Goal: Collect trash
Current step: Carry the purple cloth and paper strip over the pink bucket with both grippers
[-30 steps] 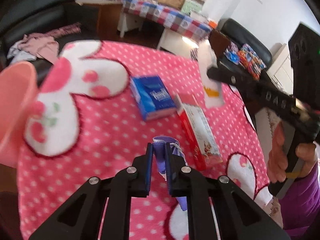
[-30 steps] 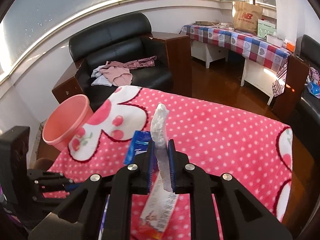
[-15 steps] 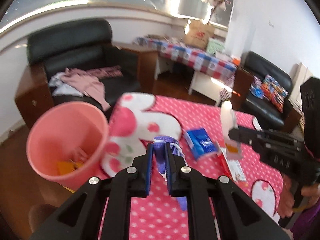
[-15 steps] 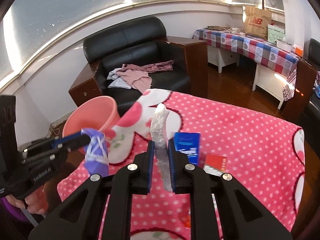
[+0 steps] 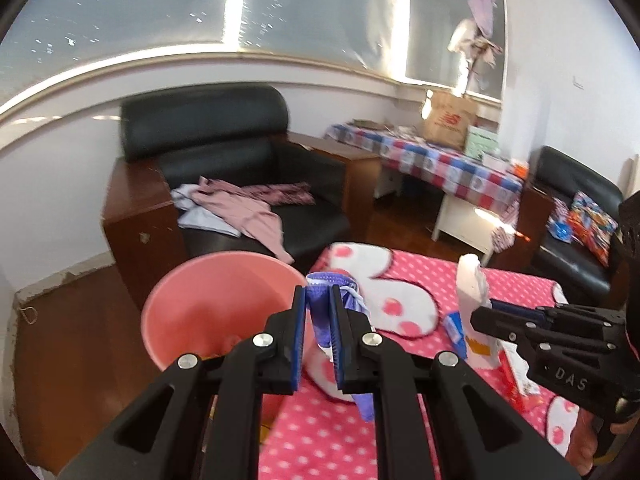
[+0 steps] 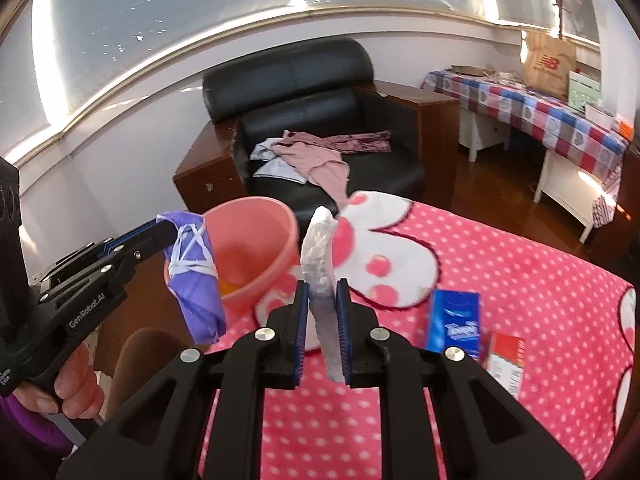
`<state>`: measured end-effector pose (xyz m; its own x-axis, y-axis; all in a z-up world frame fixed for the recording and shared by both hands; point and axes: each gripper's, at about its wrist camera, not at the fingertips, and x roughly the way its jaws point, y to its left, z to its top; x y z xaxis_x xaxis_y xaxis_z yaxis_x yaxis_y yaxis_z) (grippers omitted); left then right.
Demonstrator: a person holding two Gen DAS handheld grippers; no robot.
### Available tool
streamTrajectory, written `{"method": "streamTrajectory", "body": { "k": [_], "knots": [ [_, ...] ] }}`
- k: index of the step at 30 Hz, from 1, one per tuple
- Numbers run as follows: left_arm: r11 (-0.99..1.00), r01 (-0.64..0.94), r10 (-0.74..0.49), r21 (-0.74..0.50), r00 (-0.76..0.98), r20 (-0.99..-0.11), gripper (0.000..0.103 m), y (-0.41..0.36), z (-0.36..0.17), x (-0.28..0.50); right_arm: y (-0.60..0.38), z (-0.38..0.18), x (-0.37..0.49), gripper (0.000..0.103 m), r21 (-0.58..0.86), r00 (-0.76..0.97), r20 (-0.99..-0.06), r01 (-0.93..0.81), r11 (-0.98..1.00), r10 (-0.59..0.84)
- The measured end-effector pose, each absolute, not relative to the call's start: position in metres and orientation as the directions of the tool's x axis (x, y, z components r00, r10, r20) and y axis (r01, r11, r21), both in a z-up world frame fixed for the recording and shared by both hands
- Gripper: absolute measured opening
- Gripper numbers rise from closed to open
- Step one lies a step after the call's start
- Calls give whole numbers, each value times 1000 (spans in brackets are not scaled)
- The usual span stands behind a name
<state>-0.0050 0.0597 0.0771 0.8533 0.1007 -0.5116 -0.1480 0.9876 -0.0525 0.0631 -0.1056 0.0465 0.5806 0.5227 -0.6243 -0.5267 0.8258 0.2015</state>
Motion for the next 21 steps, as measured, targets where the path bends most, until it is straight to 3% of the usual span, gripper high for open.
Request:
{"method": "streamTrajectory", "body": {
  "k": [10,21],
  "knots": [
    [963,-270,234,-15,860,-454,11,100,84,-17,-54,54,68,14,198,550,-612,-589,783,568],
    [931,-360,292,-51,824,-485,11,148,69,-13,-5,47,78,14,192,506,-631,-632,751,588]
  ]
}}
